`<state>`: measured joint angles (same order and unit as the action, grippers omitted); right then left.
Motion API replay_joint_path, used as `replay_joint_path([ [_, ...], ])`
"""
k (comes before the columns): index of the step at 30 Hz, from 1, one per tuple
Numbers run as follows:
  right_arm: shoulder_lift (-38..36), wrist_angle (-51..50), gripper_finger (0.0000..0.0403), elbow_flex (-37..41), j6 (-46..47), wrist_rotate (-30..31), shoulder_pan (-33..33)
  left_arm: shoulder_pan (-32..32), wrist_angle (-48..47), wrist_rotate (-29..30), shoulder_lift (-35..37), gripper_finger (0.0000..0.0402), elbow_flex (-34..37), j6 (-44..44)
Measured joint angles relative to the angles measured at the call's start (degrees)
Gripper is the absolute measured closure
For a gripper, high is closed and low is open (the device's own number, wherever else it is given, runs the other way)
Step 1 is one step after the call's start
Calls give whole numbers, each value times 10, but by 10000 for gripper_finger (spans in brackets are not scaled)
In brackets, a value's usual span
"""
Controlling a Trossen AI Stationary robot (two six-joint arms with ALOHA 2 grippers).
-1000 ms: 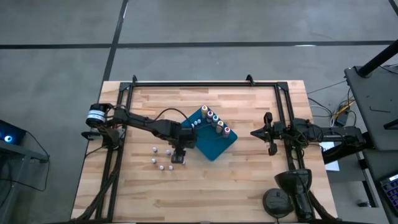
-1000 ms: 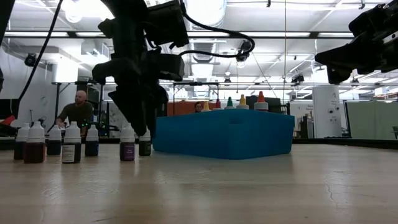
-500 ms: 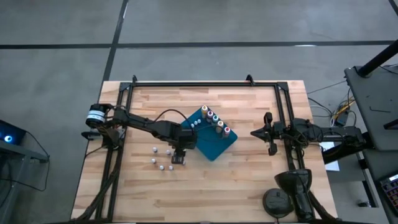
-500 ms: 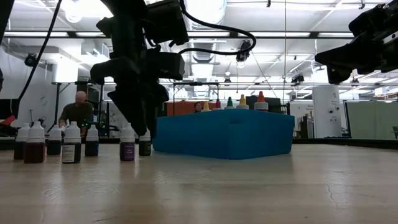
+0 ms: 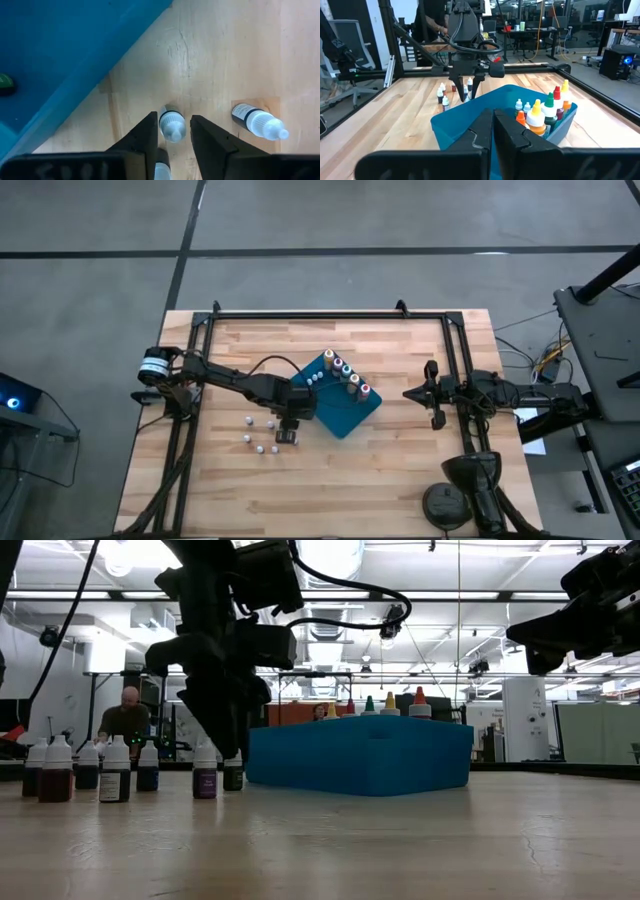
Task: Pick & Place food coloring
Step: Put the green food coloring bottle into the blue bin
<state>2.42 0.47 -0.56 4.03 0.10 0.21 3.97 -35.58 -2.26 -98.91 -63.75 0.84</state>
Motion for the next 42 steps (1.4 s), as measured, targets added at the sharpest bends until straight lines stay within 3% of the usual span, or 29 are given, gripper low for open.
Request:
replay_joint_path([
  [11,0,0,394,0,-1,0,0,0,-21,0,0,369,-17,9],
  [20,0,0,394,0,-1,0,0,-1,-55,0,0,370,-36,17],
  [34,0,0,394,0,-1,0,0,-31,-197,-1,1,371,-179,24],
  [42,0,0,394,0,-1,0,0,-78,-210,0,1,371,-216,23],
])
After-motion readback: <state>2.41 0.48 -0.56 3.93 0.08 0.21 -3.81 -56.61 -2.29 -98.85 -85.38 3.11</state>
